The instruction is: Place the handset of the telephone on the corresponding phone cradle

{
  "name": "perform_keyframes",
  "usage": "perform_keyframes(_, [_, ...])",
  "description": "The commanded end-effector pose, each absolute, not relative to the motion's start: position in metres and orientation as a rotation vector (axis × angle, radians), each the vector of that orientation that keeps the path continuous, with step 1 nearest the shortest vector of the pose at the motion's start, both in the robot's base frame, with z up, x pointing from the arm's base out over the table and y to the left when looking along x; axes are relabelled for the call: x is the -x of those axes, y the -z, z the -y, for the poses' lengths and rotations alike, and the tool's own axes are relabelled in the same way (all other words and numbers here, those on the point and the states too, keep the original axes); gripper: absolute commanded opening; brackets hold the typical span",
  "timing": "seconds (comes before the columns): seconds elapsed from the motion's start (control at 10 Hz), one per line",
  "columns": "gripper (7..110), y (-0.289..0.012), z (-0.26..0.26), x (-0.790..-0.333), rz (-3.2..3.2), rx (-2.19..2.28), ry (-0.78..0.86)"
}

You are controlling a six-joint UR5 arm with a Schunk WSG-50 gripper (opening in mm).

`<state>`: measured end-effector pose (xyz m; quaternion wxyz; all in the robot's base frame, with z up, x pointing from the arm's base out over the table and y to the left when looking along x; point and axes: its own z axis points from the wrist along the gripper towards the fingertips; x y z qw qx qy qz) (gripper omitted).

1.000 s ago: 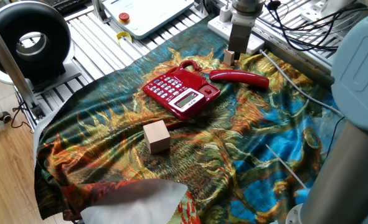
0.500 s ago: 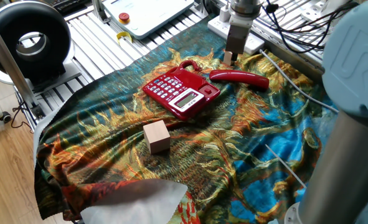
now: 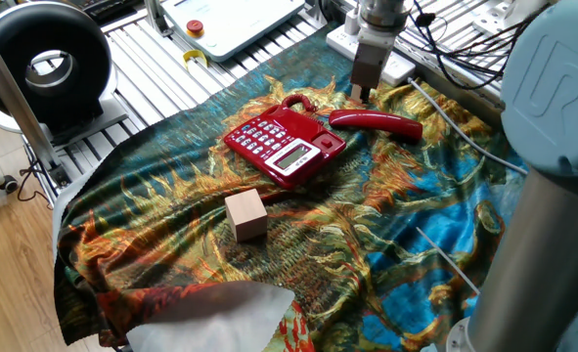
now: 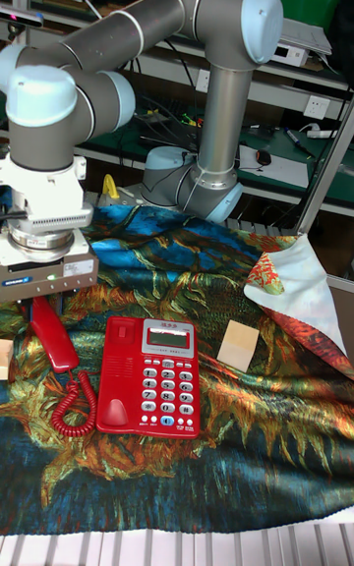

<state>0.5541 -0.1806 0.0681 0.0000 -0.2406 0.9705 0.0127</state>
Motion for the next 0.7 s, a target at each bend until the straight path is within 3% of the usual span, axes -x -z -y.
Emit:
perform_keyframes(0.0, [44,-0.056,0.175,-0.555,-3.028,0.725,-0.063])
perform_keyframes(0.6, [44,-0.048,0.182,-0.54,-3.007,0.727,-0.028])
